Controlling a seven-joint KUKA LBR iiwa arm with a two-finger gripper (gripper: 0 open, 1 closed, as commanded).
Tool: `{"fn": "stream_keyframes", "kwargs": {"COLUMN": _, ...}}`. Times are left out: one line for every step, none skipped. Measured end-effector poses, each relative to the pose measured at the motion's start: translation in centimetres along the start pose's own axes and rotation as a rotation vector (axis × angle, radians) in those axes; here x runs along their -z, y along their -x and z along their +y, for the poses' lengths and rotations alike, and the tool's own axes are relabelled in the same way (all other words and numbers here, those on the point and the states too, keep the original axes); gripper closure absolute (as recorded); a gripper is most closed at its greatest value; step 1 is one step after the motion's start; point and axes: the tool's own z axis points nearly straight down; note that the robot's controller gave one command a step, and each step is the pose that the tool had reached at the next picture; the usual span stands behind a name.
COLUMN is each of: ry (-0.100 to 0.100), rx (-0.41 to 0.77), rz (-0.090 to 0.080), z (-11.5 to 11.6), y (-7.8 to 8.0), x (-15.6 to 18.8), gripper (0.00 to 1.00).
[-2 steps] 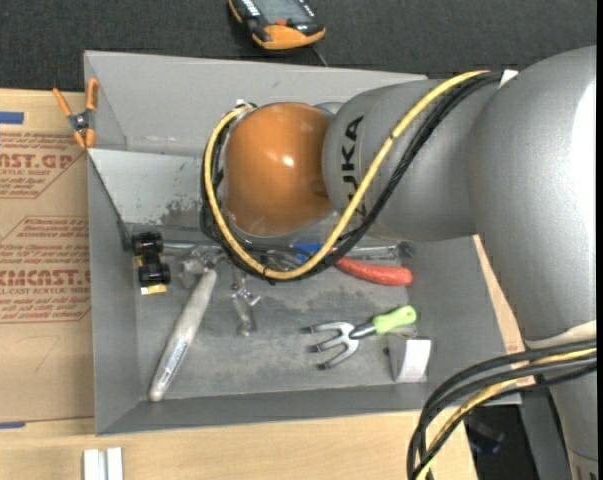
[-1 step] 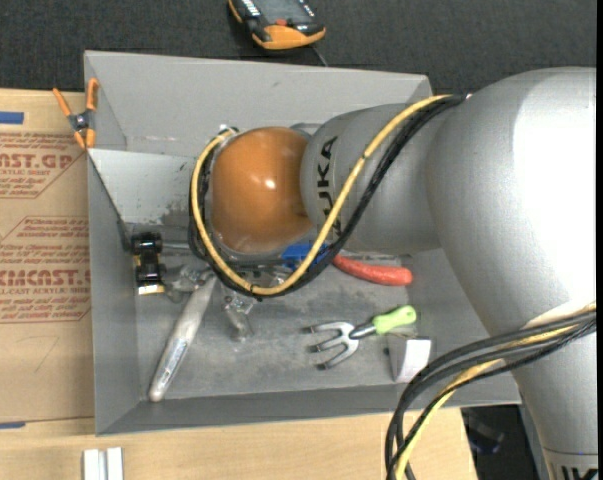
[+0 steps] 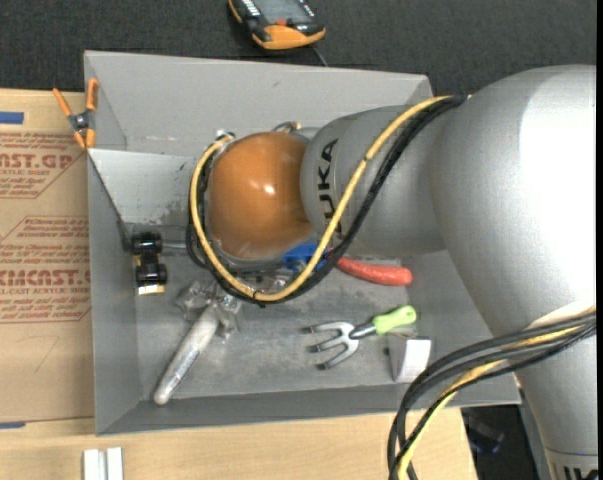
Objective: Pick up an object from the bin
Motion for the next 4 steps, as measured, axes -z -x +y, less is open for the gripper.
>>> {"fn": "stream_keyframes", "kwargs": {"ry": 0.000, "rx": 0.000, "rz": 0.000, "z": 0.0, "y": 0.0, "x": 0.0, "gripper": 1.00}}
{"fn": "stream_keyframes", "kwargs": {"ry": 0.001, "rx": -0.001, "rz": -0.001, "z": 0.1, "y": 0.0, "x": 1.3, "gripper": 1.00}}
{"fn": "stream_keyframes", "kwargs": {"ry": 0.006, "rx": -0.001, "rz": 0.005, "z": 0.3, "y": -0.1, "x": 4.4, "gripper": 1.00}}
{"fn": "stream_keyframes", "kwargs": {"ry": 0.003, "rx": -0.002, "rz": 0.000, "z": 0.2, "y": 0.1, "x": 7.8, "gripper": 1.00}}
